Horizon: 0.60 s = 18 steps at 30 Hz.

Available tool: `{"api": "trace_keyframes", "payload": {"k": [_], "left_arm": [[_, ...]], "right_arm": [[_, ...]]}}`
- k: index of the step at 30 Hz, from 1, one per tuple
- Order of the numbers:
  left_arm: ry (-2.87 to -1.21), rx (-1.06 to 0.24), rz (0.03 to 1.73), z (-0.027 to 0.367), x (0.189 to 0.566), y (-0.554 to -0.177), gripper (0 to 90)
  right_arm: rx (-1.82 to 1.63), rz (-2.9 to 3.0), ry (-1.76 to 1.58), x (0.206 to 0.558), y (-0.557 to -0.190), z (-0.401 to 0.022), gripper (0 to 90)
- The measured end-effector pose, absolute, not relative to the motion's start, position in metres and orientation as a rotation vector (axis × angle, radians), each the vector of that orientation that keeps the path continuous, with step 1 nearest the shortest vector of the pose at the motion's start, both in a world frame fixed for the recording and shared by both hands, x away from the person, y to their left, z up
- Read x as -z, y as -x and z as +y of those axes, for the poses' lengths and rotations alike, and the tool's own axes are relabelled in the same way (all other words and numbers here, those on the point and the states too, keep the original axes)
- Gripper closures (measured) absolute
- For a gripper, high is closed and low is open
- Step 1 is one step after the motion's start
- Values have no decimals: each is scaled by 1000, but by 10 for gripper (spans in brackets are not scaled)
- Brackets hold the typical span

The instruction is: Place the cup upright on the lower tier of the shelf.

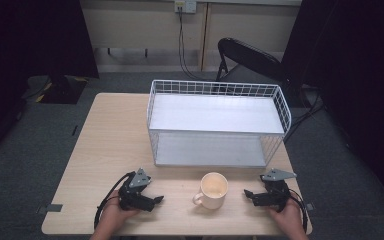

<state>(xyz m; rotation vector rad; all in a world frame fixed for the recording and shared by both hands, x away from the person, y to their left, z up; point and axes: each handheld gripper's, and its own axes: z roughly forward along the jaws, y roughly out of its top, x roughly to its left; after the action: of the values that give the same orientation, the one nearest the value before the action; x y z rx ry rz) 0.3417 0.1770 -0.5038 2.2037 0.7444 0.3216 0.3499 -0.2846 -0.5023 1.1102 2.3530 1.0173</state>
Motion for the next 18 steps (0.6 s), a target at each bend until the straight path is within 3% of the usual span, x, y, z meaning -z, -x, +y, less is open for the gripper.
{"api": "trace_keyframes", "payload": {"k": [10, 18], "left_arm": [[-2207, -320, 740, 177, 504, -342, 140], [-2207, -320, 739, 177, 504, -342, 139]], "right_arm": [[-952, 2369, -1170, 497, -350, -280, 152], [-1048, 2421, -1079, 461, -339, -266, 199]]}}
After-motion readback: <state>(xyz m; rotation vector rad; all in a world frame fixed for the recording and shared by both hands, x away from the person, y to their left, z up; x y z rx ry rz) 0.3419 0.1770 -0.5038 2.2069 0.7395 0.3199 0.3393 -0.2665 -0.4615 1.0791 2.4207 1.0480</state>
